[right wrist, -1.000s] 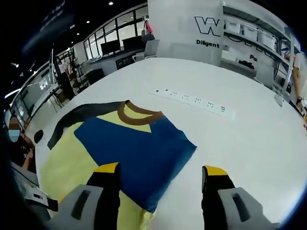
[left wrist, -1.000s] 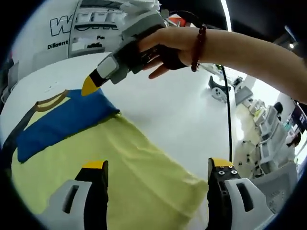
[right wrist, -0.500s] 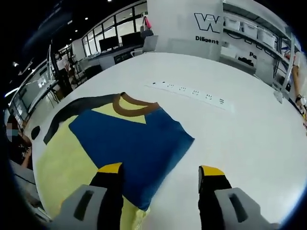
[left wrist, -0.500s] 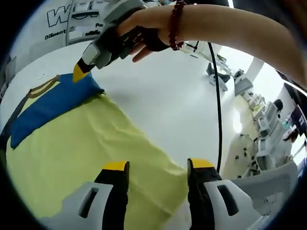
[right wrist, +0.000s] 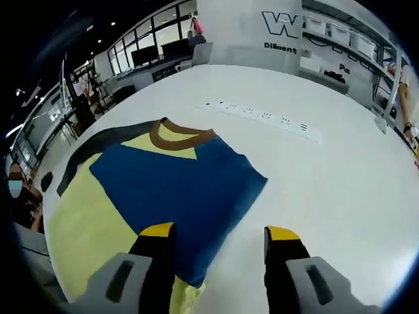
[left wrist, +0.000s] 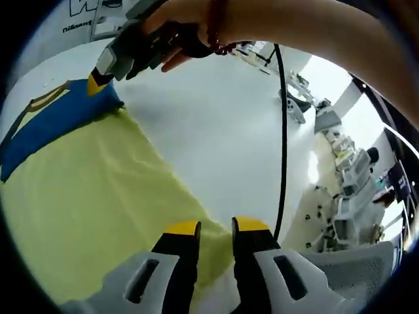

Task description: Fold the garment on the visible template until the final outline fits inside the template.

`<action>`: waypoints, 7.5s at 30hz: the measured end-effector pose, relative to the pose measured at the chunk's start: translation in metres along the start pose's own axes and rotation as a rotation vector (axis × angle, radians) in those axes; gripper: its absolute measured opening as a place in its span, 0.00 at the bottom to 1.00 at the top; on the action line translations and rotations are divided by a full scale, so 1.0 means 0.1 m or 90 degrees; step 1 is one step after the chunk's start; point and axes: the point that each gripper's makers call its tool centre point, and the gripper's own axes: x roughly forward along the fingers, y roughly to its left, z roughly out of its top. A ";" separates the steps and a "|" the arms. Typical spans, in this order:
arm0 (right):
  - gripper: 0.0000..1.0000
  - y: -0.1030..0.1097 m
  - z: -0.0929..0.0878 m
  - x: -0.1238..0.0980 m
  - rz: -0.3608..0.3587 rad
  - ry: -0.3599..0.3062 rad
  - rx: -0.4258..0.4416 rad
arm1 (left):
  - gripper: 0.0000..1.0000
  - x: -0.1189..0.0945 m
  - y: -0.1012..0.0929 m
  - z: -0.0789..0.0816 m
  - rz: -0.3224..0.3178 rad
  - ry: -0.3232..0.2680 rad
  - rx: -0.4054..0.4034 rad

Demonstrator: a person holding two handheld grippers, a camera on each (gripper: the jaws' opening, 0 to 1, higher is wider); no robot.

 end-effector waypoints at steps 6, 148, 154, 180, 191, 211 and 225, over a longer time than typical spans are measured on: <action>0.51 0.03 0.00 0.02 0.004 -0.003 0.008 | 0.11 0.04 0.07 -0.03 0.008 0.015 -0.015; 0.53 -0.70 0.09 -0.38 -0.080 -0.057 0.086 | 0.58 0.47 -0.50 0.77 -0.076 -0.071 0.018; 0.64 -0.60 0.13 -0.42 -0.061 -0.061 0.080 | 0.71 0.38 -0.45 0.79 -0.072 -0.077 0.023; 0.88 -0.26 0.19 -0.84 -0.010 -0.099 0.013 | 0.99 0.09 -0.26 0.72 -0.055 -0.085 0.045; 0.90 -0.14 0.20 -1.06 -0.002 -0.118 -0.004 | 0.99 -0.14 -0.10 0.74 -0.046 -0.111 0.034; 0.90 0.13 0.02 -1.37 0.015 -0.135 -0.036 | 0.99 -0.62 0.57 0.52 0.009 -0.151 -0.042; 0.87 0.39 -0.16 -1.56 0.030 -0.139 -0.049 | 0.98 -0.91 0.95 0.42 0.056 -0.165 -0.042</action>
